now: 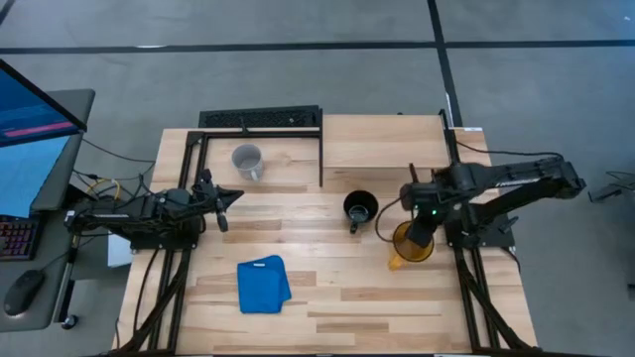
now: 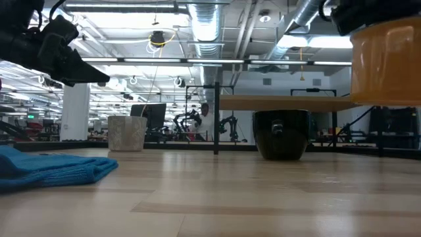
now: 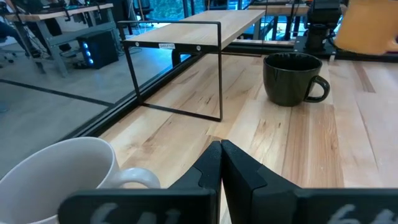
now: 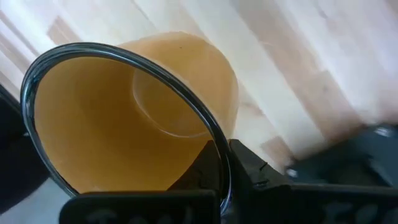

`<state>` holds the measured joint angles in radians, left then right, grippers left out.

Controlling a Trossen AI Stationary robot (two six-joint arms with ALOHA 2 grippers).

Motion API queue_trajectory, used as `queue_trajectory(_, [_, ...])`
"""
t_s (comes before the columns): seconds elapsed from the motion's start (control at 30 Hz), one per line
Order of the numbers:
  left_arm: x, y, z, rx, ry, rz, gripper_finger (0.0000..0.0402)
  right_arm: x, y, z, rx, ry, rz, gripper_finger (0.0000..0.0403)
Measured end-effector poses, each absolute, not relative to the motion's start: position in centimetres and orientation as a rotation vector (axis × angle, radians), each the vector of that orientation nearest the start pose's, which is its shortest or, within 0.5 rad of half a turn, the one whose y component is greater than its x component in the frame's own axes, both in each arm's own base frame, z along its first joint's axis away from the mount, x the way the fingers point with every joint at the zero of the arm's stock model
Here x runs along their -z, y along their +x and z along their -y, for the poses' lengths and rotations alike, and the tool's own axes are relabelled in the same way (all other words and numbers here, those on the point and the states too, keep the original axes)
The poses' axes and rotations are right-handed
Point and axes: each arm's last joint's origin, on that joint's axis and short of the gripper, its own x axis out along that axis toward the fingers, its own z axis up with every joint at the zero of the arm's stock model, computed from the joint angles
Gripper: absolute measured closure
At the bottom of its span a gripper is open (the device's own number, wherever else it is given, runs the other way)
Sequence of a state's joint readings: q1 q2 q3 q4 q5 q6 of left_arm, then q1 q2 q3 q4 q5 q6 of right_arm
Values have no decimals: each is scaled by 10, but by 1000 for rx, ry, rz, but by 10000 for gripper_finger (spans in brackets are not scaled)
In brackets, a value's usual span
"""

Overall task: Stack small to large cups/mugs on shelf
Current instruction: Put the yellow mug on the shelf

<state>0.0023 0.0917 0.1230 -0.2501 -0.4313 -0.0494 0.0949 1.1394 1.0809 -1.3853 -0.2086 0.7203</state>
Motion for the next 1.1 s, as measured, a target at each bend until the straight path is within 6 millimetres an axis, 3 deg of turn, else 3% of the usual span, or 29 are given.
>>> queue_trajectory(0.27, [-175,92,-12,-437,-2,-205,401,-331,157,8,298,573,-1462,378])
queue_trajectory(0.6, [-175,92,-12,-439,-27,-199,401,-385,152,42,335,478,-1213,378])
queue_trajectory(1.1, [-175,92,-12,-439,-31,-198,401,-408,129,95,601,266,-1172,378])
